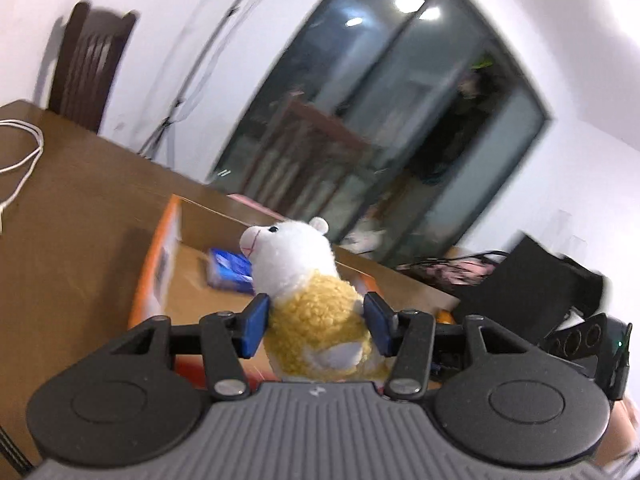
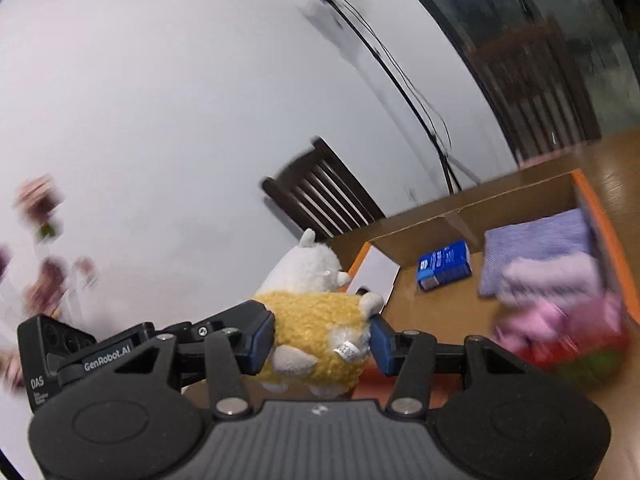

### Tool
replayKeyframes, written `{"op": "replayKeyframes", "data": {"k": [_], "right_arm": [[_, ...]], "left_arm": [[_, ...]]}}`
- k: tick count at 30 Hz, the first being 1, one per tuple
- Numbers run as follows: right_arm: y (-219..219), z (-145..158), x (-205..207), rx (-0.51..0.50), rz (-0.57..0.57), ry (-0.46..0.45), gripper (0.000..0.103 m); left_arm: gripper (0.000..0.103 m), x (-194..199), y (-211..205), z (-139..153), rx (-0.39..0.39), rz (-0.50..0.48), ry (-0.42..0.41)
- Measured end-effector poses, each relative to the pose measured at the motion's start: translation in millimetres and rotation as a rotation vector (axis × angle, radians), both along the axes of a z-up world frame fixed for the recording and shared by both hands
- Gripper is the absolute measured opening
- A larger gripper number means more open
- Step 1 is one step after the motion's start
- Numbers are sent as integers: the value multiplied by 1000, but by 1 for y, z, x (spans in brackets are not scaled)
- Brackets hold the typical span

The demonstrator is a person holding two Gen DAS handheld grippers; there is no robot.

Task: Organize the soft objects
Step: 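Carry the plush toy into the box and open both grippers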

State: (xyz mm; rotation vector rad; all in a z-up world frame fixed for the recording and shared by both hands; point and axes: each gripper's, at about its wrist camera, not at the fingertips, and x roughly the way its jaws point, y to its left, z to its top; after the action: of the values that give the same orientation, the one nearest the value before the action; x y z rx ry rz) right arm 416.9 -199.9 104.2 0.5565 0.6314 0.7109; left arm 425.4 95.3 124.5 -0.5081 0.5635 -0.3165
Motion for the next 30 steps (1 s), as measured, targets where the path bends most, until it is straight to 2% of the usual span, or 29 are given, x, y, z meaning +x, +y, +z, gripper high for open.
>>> {"op": "replayKeyframes", "data": {"k": [2,5,6,7,9,10,11,12,15,17,20,22,23,25,28,30], "right_arm": [[14,-9,54,13,9,82,49],[38,-32,120,-26,14,186,49],[45,-39,133,-42,22,206,49],[51,-48,147,-61,13,224,48],[63,-70,166,-121,-7,255,47],[67,-81,176,-152,-19,293,46],[68,-87,181,-158,-20,321,46],[67,-88,185,-146,-13,341,47],[72,-86,191,-232,-13,347,58],[70,-95,194,-208,10,404,64],[72,-97,190,-213,29,404,64],[73,-97,191,-211,43,412,65],[73,-96,190,-206,44,413,65],[70,-89,191,-219,10,411,66],[59,-58,174,-209,-11,320,66],[48,-27,157,-233,-30,245,66]], "left_arm": [[51,44,7,-6,48,25,48],[51,103,9,-24,156,53,135],[49,118,7,-32,214,53,139],[43,130,3,-39,275,62,139],[43,144,-7,-53,448,56,106],[40,147,-12,-61,501,44,110],[34,144,-14,-66,516,34,95],[33,140,-15,-67,514,34,79],[33,140,-10,-69,461,42,134],[32,137,-8,-68,427,40,143],[31,129,-9,-68,428,54,148],[36,129,-4,-68,411,48,138],[44,127,-2,-66,403,47,128],[46,127,-4,-54,423,50,104],[48,105,-4,-27,433,30,30],[51,88,-3,-6,427,31,-10]]}}
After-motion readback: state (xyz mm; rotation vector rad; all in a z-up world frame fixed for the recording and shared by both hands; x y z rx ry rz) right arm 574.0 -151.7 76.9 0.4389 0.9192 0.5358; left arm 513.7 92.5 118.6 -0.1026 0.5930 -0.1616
